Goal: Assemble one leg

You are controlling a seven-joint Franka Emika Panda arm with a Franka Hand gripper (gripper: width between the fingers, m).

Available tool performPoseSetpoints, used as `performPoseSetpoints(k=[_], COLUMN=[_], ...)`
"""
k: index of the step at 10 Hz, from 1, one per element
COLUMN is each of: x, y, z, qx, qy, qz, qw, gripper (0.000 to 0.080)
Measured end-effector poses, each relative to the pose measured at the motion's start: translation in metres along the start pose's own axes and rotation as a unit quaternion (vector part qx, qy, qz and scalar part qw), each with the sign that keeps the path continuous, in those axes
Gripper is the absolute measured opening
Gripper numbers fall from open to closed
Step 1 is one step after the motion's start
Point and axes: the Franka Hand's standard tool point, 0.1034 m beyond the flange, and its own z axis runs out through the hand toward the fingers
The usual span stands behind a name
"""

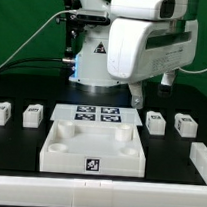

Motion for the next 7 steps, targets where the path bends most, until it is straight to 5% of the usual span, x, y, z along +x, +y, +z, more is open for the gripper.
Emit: performPoseSetpoints(k=[7], x=[0.0000], y=[0.0000], z=[0.0000], qx=[0.000], qy=[0.000], qz=[0.000], qw=[1.000], gripper=[0.0650])
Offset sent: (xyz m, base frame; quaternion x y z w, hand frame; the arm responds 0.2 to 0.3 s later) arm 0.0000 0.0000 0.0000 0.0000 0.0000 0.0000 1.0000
